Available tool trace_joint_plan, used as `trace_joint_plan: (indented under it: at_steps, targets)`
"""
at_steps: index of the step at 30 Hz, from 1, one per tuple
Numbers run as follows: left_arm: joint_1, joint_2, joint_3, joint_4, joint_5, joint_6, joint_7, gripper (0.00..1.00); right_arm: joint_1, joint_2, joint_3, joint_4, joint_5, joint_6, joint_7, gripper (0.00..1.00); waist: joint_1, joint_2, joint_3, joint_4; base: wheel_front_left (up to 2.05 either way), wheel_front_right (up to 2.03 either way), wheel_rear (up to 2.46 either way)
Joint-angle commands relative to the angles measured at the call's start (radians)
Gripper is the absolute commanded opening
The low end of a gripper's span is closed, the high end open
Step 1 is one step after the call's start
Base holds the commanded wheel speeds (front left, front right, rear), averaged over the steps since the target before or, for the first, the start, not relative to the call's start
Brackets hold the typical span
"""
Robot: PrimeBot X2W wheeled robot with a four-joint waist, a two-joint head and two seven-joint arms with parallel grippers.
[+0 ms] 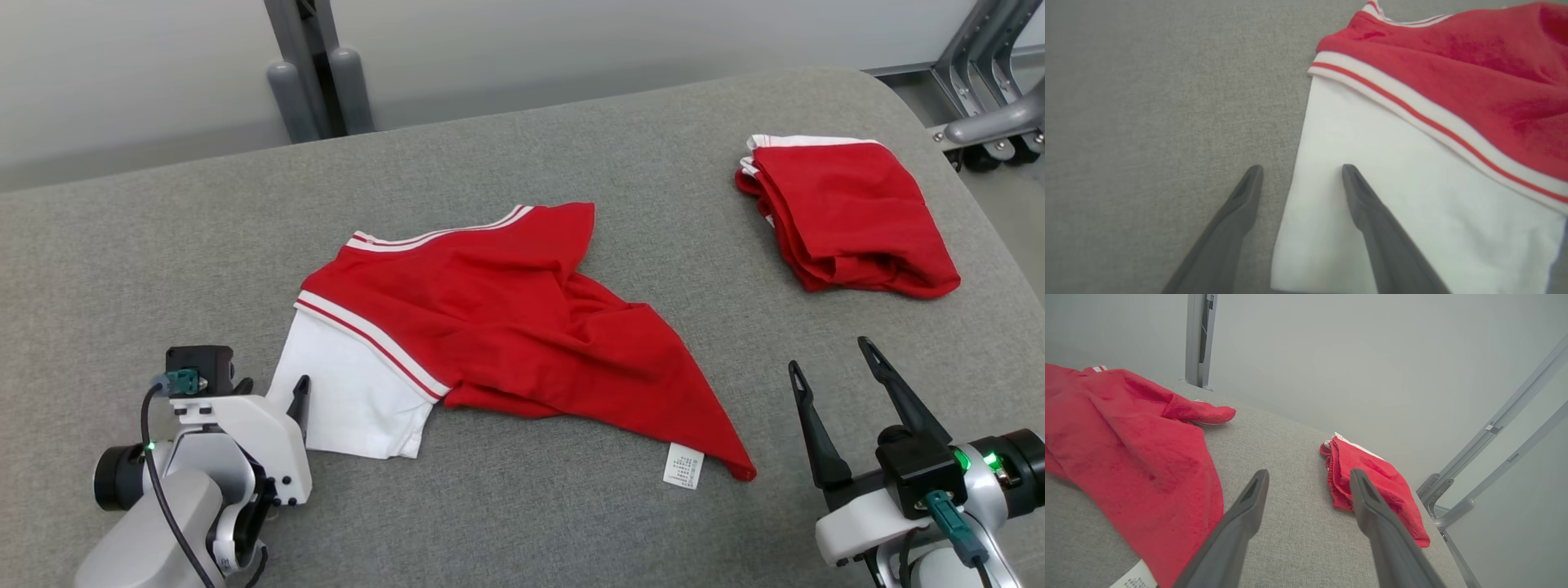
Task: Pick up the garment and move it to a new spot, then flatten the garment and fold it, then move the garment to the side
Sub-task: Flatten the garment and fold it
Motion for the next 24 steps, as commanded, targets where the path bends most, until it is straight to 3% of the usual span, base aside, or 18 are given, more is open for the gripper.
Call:
trace_joint_plan:
  at_steps: [1,4,5,6,7,16,24]
  targets:
    - [-0.021,0.006,-0.005,0.021,0.010,0.003,0.011,1.00,-0.004,-0.005,-0.003,-0.009,0.006,0.000,-0.002,1.00,0.0000,0.0000,0.010,-0.010,0.00,0.00,0.00]
    - [-0.036,-0.007,-0.023,0.062,0.010,-0.014,0.040,0.96,0.003,-0.005,-0.008,-0.017,0.013,0.000,-0.003,1.00,0.0000,0.0000,0.016,-0.014,0.00,0.00,0.00]
    - [-0.036,-0.014,-0.025,0.068,0.002,-0.024,0.046,0.43,0.006,-0.005,-0.010,-0.019,0.013,0.000,-0.003,1.00,0.0000,0.0000,0.018,-0.014,0.00,0.00,0.00]
    - [-0.035,-0.021,-0.030,0.073,0.000,-0.035,0.054,0.15,0.008,-0.005,-0.013,-0.022,0.013,0.000,-0.003,1.00,0.0000,0.0000,0.019,-0.012,0.00,0.00,0.00]
    - [-0.035,-0.027,-0.036,0.076,-0.003,-0.043,0.061,0.00,0.010,-0.005,-0.016,-0.025,0.013,0.000,-0.004,1.00,0.0000,0.0000,0.019,-0.009,0.00,0.00,0.00]
    - [-0.034,-0.044,-0.029,0.052,0.001,-0.058,-0.015,0.00,0.008,-0.005,-0.039,-0.035,0.005,0.000,-0.004,1.00,0.0000,0.0000,0.004,0.073,0.00,0.00,0.00]
    - [0.054,-0.035,0.016,-0.049,-0.026,-0.014,-0.117,0.00,0.007,-0.005,-0.086,-0.040,-0.006,0.000,0.010,1.00,0.0000,0.0000,-0.023,0.190,0.00,0.00,0.00]
